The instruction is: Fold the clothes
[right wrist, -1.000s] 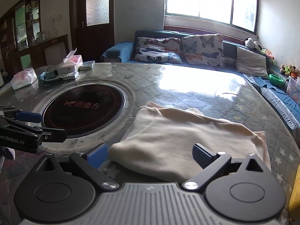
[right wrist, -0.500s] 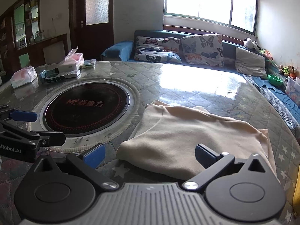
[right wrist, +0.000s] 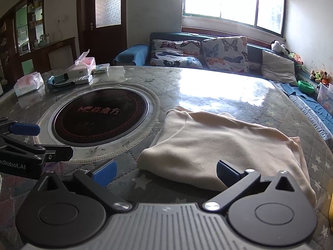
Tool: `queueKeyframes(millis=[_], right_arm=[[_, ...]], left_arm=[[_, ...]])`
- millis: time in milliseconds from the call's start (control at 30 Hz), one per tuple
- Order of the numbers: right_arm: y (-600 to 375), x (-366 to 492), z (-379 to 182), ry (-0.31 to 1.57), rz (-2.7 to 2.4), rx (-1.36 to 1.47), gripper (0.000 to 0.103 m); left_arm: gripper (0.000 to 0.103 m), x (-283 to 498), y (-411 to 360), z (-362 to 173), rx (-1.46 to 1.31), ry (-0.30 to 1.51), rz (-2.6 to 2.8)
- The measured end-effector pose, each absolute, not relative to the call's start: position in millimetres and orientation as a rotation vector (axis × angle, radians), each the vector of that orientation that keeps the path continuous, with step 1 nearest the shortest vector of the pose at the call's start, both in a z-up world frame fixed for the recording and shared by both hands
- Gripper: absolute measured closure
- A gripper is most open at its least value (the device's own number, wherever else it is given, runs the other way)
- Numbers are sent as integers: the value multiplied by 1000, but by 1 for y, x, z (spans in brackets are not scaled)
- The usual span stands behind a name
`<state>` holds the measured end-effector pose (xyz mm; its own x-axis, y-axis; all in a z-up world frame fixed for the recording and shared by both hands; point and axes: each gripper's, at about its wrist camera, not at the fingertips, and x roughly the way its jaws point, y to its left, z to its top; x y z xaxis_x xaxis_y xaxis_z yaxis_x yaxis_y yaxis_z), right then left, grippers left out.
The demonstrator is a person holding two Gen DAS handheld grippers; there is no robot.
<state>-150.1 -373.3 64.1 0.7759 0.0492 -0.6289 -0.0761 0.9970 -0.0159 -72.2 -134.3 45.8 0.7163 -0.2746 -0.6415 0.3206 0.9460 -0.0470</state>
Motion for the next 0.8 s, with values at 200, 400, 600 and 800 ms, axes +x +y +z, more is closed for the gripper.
queueKeyframes(millis=[200, 400, 600, 800], right_arm=[[-366, -155, 61, 685, 87, -46, 0], [-361, -159, 62, 680, 94, -50, 0], [-358, -161, 62, 677, 99, -51, 0], [-356, -162, 61, 675, 100, -51, 0]], left_arm=[[0, -78, -133, 47, 80, 690, -328], [0, -83, -131, 47, 85, 683, -323], [0, -87, -128, 48, 79, 679, -320], [0, -89, -126, 49, 81, 674, -314]])
